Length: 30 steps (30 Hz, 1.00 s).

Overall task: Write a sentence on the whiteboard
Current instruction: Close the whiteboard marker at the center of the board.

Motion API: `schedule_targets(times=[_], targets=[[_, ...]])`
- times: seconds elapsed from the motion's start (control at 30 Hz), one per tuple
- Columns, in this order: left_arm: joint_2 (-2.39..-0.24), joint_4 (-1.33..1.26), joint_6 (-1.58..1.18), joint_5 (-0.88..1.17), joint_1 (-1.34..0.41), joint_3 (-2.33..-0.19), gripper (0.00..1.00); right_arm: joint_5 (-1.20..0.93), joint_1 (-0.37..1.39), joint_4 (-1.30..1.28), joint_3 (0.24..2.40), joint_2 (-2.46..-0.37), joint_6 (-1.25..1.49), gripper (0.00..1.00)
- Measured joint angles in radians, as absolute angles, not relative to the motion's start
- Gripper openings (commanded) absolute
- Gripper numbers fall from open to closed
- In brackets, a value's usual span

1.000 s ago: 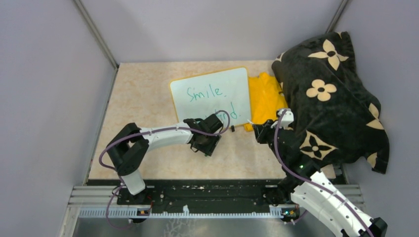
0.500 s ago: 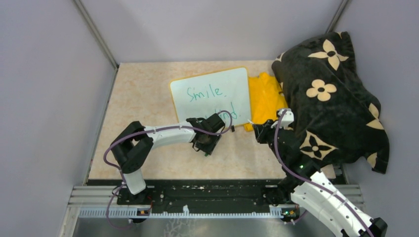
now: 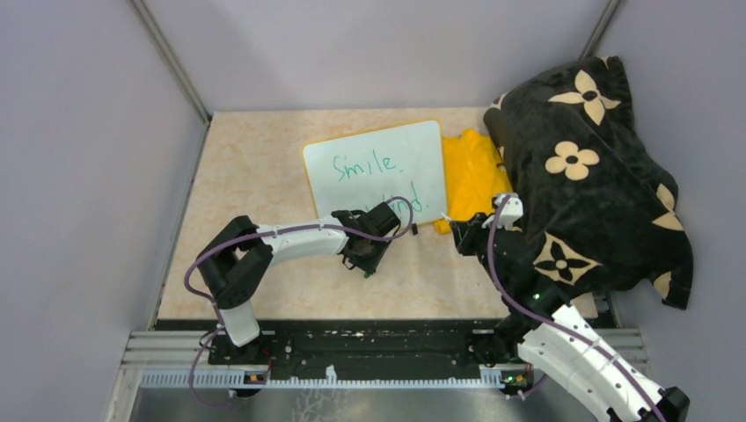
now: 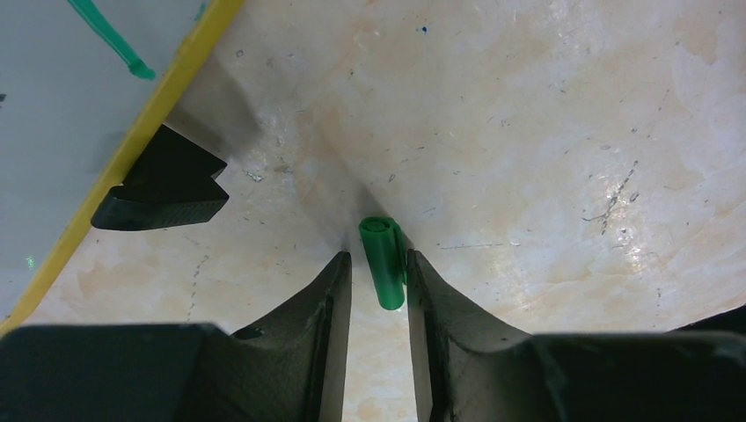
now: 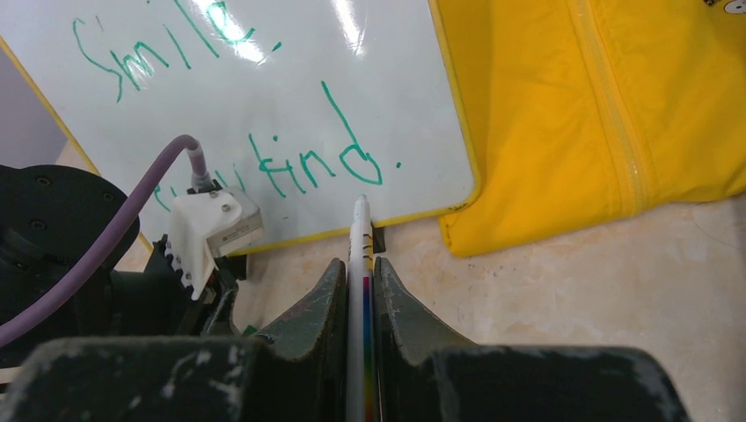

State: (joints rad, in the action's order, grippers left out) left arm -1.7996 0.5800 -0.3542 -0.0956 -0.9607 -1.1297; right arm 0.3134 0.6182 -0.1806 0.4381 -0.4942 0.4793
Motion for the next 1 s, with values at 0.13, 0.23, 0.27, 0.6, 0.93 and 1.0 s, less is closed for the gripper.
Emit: schedule_targets(times=[0.13, 0.23, 0.27, 0.6, 0.93, 1.0], targets=[[-1.8, 0.58, -0.354, -0.104, -0.961, -1.129, 0.27, 0.313, 0.618, -0.18, 0.438, -0.503, 0.479, 0.0], [-1.798, 0.576, -0.354, -0.106, -0.961, -1.124, 0.22, 0.313, 0.618, -0.18, 0.438, -0.509, 0.479, 0.0], [-1.798, 0.575, -0.354, -0.106, -0.961, -1.123, 0.19, 0.313, 0.618, -0.18, 0.438, -0.51, 0.479, 0.0], [-1.759, 0.511, -0.366, -0.079, -0.96, -1.074, 0.0, 0.313, 0.618, -0.18, 0.439, -0.517, 0.472, 0.0], [-1.475, 0.452, -0.396, -0.076, -0.898, -0.964, 0.0, 0.292, 0.618, -0.189, 0.463, -0.539, 0.471, 0.0], [-1.372, 0.417, -0.396, -0.077, -0.863, -0.954, 0.0, 0.283, 0.618, -0.187, 0.479, -0.545, 0.471, 0.0]])
